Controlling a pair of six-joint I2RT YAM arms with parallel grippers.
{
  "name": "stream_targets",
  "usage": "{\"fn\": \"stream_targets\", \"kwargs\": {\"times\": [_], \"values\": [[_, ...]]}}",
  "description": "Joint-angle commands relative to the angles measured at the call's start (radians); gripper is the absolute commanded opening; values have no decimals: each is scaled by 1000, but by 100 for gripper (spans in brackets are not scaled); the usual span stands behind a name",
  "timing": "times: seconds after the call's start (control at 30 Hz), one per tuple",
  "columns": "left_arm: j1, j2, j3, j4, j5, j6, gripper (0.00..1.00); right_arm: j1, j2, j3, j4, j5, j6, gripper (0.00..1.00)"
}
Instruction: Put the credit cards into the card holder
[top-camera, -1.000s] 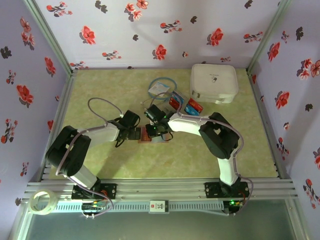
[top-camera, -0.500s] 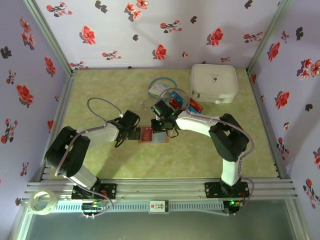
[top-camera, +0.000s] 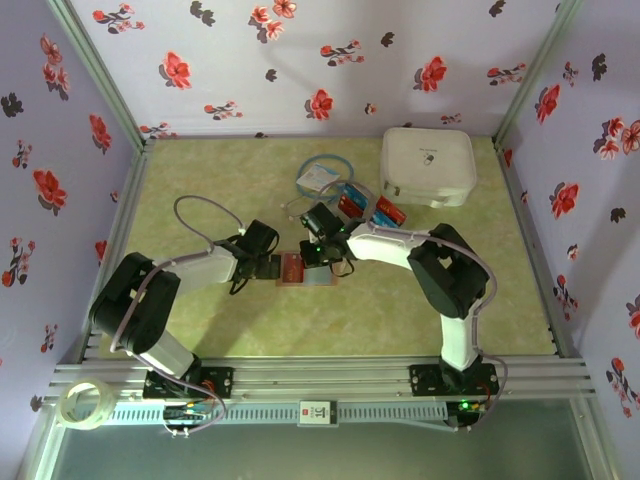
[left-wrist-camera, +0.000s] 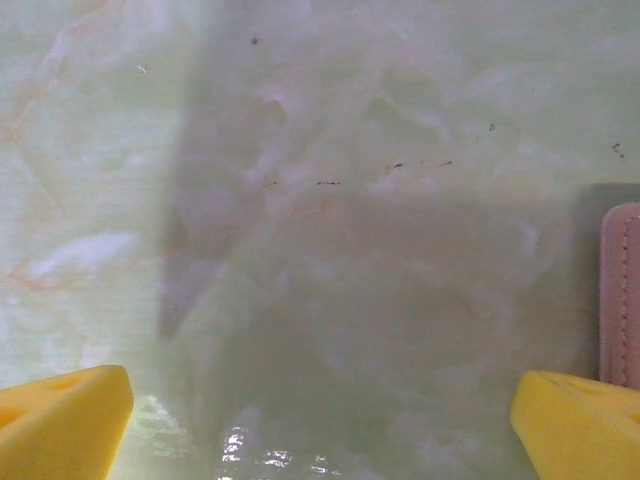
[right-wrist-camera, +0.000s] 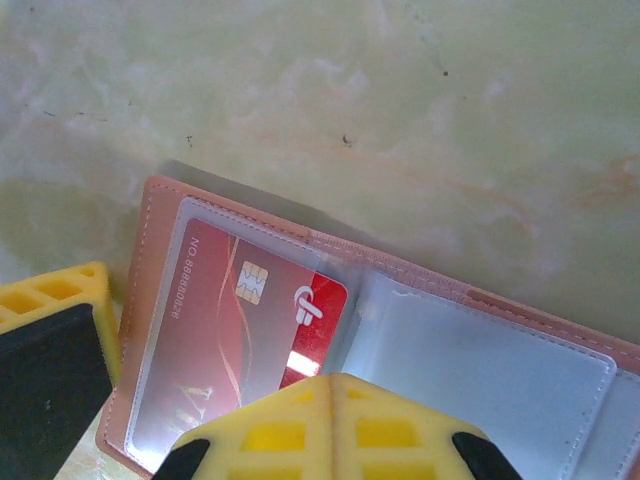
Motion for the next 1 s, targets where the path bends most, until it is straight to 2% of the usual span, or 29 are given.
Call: {"fn": "stream_targets", "kwargs": {"times": [0.0,0.73,0.97], "values": [[4,45,-22,36,21,18,100,5,23,26,28,-21,22,6],[4,70,-19,53,35,19,100,27,92,78,29,-51,32,5],[4,58,-21,50,39,19,100,30,57,80,6,-48,23,6]]}}
